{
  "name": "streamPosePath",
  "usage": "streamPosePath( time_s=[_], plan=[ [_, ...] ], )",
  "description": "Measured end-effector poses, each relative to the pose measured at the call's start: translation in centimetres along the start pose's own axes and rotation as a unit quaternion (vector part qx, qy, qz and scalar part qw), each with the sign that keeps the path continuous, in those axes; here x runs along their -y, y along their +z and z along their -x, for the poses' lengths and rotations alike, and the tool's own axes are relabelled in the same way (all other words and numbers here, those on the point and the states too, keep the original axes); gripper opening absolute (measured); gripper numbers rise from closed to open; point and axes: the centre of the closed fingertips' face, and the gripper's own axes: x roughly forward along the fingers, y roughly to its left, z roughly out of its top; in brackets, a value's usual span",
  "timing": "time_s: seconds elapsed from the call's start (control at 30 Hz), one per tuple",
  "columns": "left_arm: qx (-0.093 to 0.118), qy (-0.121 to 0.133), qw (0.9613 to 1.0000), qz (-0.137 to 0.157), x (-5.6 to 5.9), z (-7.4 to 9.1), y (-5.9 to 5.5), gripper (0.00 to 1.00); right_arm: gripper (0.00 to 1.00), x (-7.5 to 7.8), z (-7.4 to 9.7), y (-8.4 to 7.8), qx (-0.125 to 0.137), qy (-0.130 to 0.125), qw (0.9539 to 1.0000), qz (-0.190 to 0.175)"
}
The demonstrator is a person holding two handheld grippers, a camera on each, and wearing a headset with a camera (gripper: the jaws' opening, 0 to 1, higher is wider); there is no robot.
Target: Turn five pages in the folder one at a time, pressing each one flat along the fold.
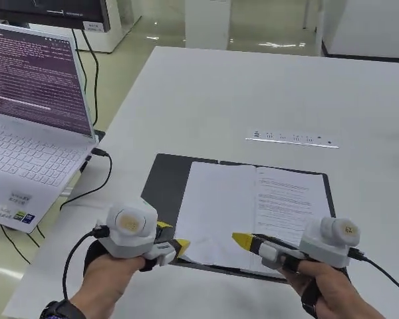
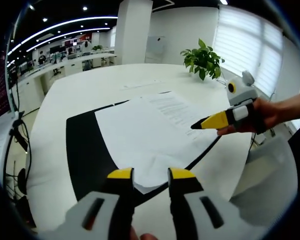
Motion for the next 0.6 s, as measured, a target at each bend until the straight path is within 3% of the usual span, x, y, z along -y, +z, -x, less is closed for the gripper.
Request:
streamPosePath(
  time_s=[0.47,0.5,0.6],
  plan=[
    [-0.006,-0.007,0.9992,0.040,0.5,-3.5,-2.1,0.01,0.40,1.1,1.0,-0.8,-0.004,-0.014,0.9999,-0.007],
    [-0.009,-0.004,0.9992,0.038,0.4,-3.6,-2.3,0.00,0.40,1.2,1.0,-0.9,-0.005,-0.014,0.9999,-0.007],
    [-0.046,0.019,0.9981,0.036,-0.7,-3.9,-4.3,0.00,0.39,1.2,0.8,-1.0,-0.009,-0.014,0.9998,-0.008]
  ],
)
